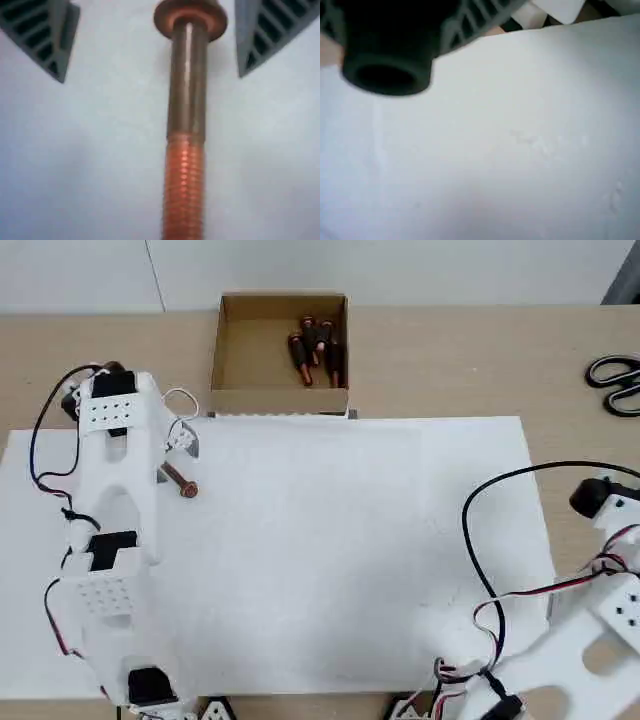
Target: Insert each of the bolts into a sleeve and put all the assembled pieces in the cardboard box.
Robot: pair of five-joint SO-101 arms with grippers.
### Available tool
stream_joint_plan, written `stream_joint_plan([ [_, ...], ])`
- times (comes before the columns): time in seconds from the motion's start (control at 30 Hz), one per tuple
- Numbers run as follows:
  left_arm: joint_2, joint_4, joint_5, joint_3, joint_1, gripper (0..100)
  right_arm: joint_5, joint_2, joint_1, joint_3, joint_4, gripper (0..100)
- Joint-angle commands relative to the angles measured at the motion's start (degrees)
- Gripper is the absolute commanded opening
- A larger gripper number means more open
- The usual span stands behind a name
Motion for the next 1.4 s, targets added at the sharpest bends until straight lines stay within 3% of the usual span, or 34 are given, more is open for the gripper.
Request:
stream_joint_plan([
  [0.0, 1.14, -2.37, 0.18, -1.80, -0.26, 18, 0.53, -1.45, 0.22, -0.26, -0.13, 0.4],
  [0.27, 6.68, -1.93, 0.18, -1.98, -0.26, 0, 1.05, -1.45, 0.22, -0.26, -0.13, 0.4],
  [0.53, 6.42, -1.67, 0.18, -2.07, 0.09, 1, 3.34, -1.45, 0.13, -0.44, -0.13, 0.4],
  [0.77, 4.04, 6.51, 0.35, -11.82, 0.09, 1, 3.34, -1.45, 0.13, -0.44, -0.22, 0.4],
  [0.83, 3.08, 8.79, 5.19, -15.87, 0.18, 1, 3.25, -1.45, -0.57, -0.44, -0.22, 0.4],
  [1.03, 2.20, 10.46, 29.63, -24.31, -0.35, 1, 2.90, -1.45, -4.00, -0.35, -0.22, 0.4],
  [1.2, 2.20, 11.08, 56.97, -22.11, -0.26, 1, 2.90, -1.45, -4.35, -0.35, -0.22, 0.4],
  [1.37, 2.20, 10.99, 59.16, -18.95, 0.88, 1, 2.90, -1.45, -4.26, -0.35, -0.22, 0.4],
])
